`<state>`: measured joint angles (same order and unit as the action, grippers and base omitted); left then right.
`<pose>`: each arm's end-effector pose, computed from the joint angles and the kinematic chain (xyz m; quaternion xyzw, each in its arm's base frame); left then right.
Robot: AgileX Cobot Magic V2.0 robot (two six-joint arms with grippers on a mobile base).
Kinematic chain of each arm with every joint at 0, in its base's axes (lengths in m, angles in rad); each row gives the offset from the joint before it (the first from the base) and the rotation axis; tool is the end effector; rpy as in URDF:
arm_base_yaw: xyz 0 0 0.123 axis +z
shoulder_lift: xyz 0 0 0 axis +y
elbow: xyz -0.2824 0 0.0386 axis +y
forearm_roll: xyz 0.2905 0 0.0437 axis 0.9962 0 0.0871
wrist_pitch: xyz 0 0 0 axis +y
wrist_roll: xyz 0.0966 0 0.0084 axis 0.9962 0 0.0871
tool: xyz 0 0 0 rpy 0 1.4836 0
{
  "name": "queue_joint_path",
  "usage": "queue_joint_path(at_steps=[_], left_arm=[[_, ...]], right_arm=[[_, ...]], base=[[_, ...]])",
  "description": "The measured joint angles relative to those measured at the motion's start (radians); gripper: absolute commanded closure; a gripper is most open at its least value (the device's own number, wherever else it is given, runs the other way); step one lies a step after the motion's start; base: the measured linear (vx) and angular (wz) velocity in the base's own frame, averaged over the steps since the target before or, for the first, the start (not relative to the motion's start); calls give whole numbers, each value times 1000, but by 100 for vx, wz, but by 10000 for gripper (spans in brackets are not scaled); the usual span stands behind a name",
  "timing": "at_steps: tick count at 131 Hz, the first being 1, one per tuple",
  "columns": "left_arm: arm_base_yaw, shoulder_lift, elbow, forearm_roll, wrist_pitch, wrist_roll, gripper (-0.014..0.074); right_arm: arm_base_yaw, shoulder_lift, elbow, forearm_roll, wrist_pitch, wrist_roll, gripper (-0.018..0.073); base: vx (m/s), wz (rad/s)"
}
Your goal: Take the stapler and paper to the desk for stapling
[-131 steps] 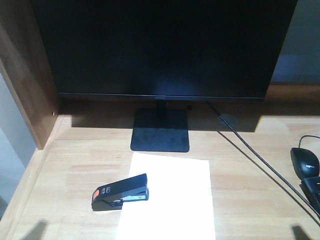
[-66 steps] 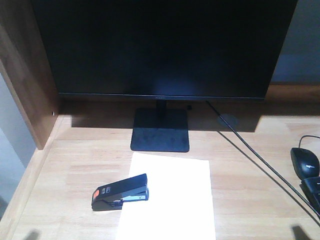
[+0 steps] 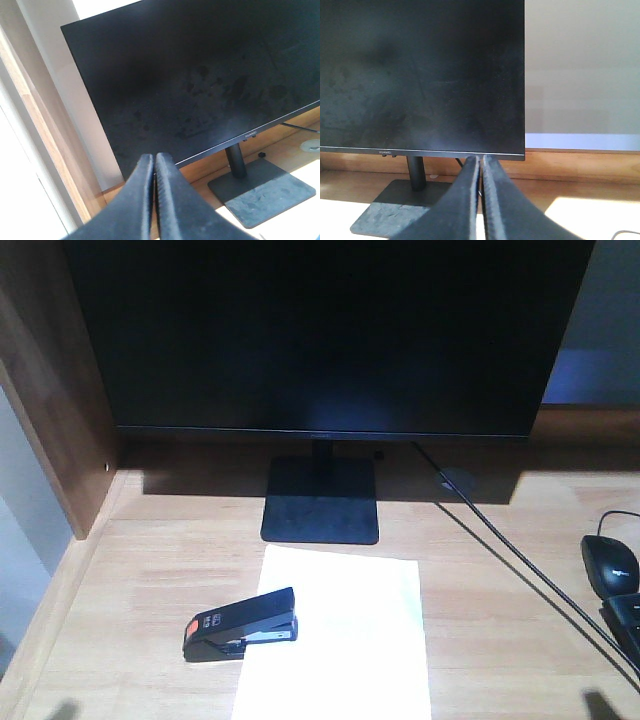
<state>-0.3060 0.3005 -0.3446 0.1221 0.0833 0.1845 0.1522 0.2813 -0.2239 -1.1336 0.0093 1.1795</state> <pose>0.1212 -0.0373 0.3046 0.2043 0.6588 0.0036 0.7241 0.1275 0.0187 0.2679 -0.0341 0.6971 0.0679 0.7130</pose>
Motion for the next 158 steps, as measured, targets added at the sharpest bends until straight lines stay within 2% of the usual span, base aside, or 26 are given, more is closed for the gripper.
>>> queue_joint_path(at_steps=[18,28,39,62,75,91,131,158], left_arm=[[0,0,0,-1,0,0,603],[0,0,0,-31,0,-8,603],[0,0,0,-82,1,-35,603],[9,0,0,-103,13,-118,603],[46,-3,6,-104,35,-164,603],[90,-38,34,-107,44,-185,603],[225,-212,165,-156,51,-185,603],[276,-303,275,-183,51,-185,603]], right_arm=[[0,0,0,0,0,0,565],[0,0,0,0,0,0,565],[0,0,0,0,0,0,565],[0,0,0,0,0,0,565],[0,0,0,0,0,0,565],[0,0,0,0,0,0,565],[0,0,0,0,1,0,565],[0,0,0,0,1,0,565]], base=[[0,0],[0,0],[0,0],[0,0],[0,1],[0,0],[0,0],[0,0]])
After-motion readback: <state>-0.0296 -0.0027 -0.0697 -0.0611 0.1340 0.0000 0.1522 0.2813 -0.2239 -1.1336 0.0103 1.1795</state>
